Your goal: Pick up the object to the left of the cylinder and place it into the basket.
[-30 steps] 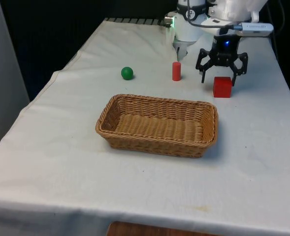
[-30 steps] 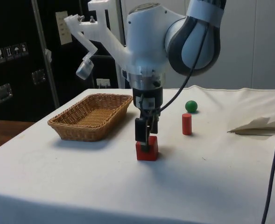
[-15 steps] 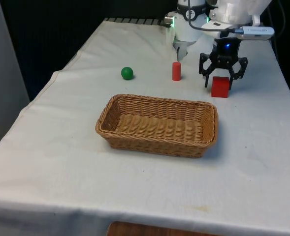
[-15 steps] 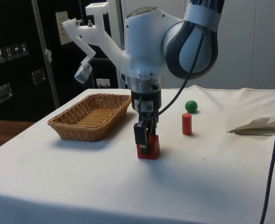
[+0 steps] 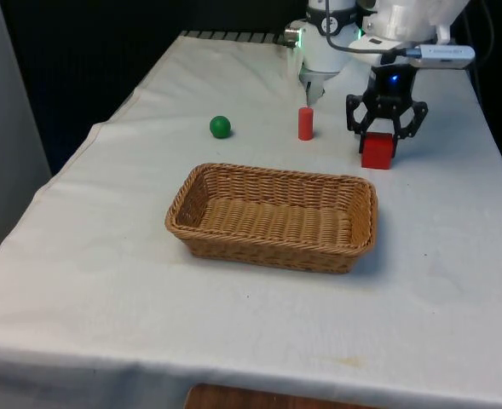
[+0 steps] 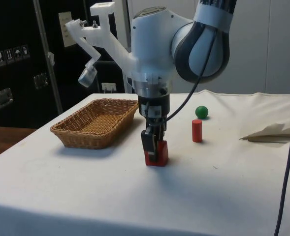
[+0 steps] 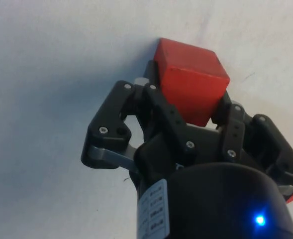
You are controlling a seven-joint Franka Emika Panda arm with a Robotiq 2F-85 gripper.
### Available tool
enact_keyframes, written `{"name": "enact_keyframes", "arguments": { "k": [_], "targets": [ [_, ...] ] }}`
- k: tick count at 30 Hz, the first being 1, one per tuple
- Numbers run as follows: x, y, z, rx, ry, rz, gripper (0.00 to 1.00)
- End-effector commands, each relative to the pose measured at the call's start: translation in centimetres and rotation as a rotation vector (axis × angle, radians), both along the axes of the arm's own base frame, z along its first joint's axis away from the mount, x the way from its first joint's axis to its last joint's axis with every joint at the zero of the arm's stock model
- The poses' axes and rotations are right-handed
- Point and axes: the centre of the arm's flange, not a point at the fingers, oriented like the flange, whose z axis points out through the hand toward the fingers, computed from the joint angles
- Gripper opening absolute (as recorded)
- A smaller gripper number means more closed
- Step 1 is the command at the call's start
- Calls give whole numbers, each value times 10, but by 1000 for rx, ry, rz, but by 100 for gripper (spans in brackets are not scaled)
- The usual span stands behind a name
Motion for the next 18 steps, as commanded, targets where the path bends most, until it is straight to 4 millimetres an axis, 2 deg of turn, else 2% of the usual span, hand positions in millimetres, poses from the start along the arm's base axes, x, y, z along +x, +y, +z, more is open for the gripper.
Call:
{"name": "enact_keyframes", "arguments": {
  "k": [1, 3, 4, 8, 13, 18],
  "targets": [
    [3, 0, 7, 7, -5, -2, 12],
    [8, 0, 17, 8, -13, -1, 12],
    [8, 0, 11, 7, -17, -2, 12],
    [15, -1, 34, 12, -16, -3, 12],
    [20, -1, 46, 18, -18, -6, 12],
    [32, -4, 69, 22, -22, -7, 12]
  ]
}}
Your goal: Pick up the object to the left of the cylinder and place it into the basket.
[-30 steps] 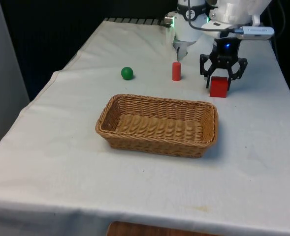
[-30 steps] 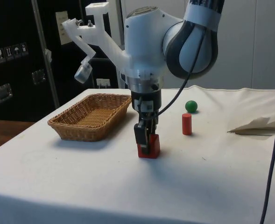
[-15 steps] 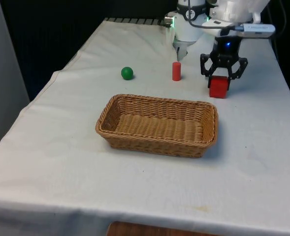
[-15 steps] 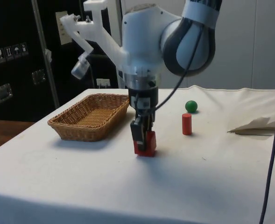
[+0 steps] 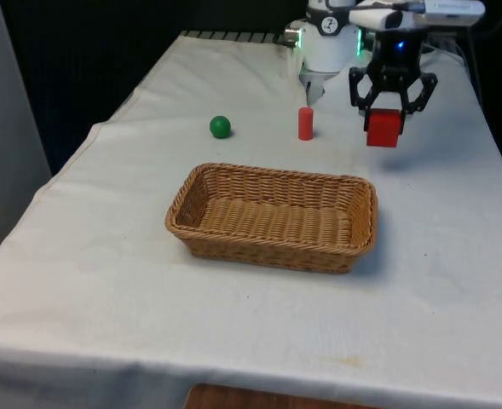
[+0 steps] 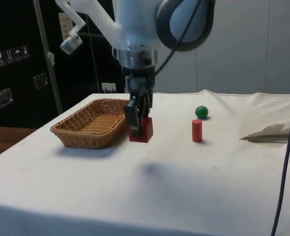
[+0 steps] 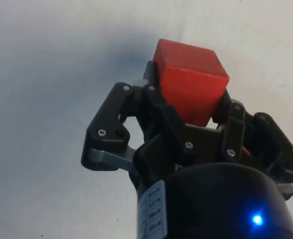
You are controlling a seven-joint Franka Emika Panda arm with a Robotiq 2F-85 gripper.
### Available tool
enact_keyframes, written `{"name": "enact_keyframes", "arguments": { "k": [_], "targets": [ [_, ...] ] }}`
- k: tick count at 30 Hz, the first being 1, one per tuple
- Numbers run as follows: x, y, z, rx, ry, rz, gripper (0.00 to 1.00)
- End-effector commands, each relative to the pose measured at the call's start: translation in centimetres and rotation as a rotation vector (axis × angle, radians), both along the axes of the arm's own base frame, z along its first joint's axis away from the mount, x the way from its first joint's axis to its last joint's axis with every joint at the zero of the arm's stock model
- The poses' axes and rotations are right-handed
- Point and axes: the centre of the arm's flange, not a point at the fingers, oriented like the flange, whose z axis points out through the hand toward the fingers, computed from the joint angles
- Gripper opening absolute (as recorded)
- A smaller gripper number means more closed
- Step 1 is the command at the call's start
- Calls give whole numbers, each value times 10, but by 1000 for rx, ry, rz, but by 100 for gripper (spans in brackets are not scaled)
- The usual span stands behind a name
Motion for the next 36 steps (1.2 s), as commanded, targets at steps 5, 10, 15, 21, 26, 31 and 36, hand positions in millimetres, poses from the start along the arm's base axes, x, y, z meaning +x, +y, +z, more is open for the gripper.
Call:
{"name": "enact_keyframes", "arguments": {
  "k": [5, 10, 15, 21, 26, 31, 36],
  "targets": [
    [16, -4, 16, 3, -5, 0, 12],
    [31, -8, 29, 4, -17, -2, 12],
    [47, -13, 40, 3, -29, -5, 12],
    [66, -21, 52, 4, -43, -9, 12],
    [82, -27, 62, 6, -53, -11, 12],
    [97, -34, 70, 8, -63, -14, 12],
    [116, -42, 79, 13, -76, -19, 12]
  ]
}}
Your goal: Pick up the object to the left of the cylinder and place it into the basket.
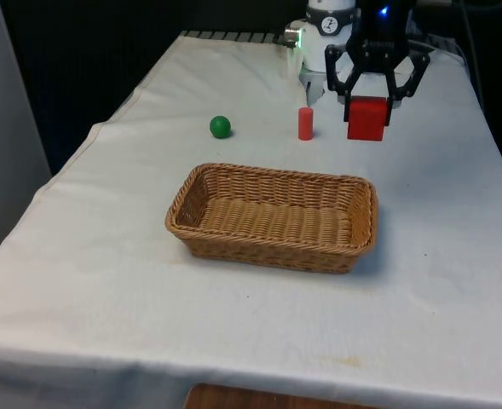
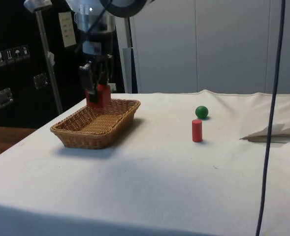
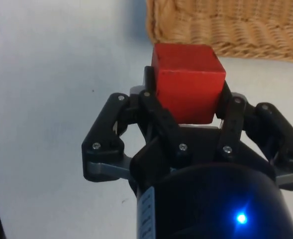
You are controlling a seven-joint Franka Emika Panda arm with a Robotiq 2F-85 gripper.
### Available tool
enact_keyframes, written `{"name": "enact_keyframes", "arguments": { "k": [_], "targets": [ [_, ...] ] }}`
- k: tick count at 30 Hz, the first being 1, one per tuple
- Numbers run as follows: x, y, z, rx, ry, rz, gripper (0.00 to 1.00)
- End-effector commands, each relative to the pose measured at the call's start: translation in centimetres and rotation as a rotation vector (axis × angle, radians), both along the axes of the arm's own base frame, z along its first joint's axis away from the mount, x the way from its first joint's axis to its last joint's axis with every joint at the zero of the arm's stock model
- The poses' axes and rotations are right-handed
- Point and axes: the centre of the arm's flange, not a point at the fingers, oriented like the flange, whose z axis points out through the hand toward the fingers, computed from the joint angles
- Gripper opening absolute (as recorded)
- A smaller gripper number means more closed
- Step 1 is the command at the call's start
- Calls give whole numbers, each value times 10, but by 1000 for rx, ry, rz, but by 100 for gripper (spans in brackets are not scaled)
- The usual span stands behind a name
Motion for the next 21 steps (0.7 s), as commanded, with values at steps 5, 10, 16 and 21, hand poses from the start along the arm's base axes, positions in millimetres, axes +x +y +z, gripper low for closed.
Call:
{"name": "enact_keyframes", "arguments": {
  "k": [5, 10, 16, 21],
  "targets": [
    [14, -9, 2, 14, -5, 0, 12],
    [26, -18, 2, 4, -20, -6, 12],
    [46, -36, -3, 15, -31, -9, 12],
    [55, -48, -9, 13, -34, -13, 12]
  ]
}}
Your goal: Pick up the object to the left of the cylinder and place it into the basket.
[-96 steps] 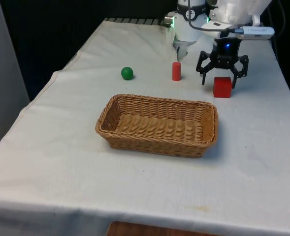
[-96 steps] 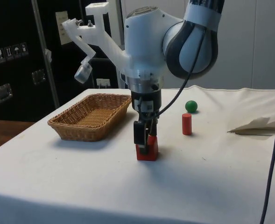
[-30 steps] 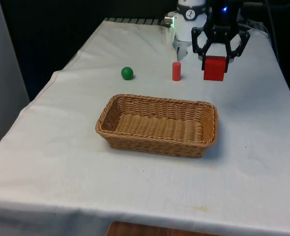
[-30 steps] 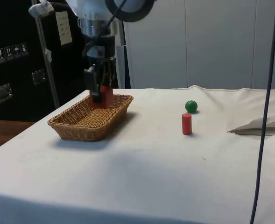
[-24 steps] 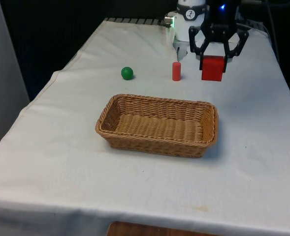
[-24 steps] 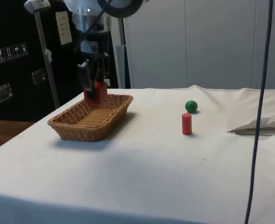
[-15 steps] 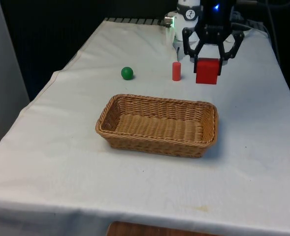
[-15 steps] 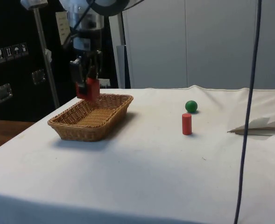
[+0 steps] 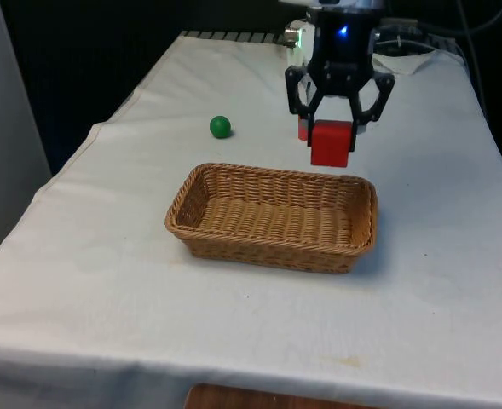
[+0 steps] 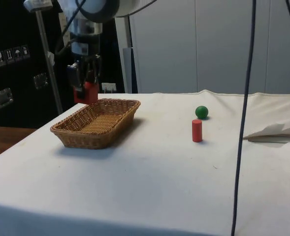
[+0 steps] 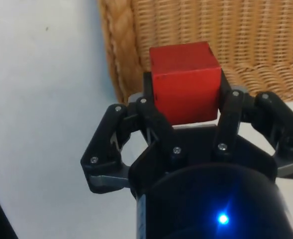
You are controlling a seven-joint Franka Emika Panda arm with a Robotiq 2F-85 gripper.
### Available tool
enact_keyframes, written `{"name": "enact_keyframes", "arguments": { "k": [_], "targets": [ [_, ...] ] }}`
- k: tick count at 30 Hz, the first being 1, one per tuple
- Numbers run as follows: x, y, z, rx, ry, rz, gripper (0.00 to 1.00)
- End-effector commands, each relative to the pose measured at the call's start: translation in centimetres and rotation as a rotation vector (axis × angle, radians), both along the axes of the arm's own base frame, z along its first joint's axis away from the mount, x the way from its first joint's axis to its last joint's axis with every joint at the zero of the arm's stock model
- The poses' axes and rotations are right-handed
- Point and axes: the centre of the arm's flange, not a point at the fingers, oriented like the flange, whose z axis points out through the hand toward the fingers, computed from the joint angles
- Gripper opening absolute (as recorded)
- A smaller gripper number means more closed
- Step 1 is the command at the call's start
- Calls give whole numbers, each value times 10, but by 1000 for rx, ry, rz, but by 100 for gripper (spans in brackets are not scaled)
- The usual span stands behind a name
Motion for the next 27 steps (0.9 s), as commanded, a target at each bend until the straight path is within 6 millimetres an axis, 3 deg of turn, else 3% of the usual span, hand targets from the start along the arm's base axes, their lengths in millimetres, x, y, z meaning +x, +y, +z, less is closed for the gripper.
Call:
{"name": "enact_keyframes", "arguments": {
  "k": [1, 15, 18, 27],
  "targets": [
    [2, -5, -3, 10, 0, 2, 12],
    [19, -52, -44, 5, 5, -10, 12],
    [19, -55, -47, -2, 14, -14, 12],
    [21, -76, -91, 8, 6, -21, 12]
  ]
}}
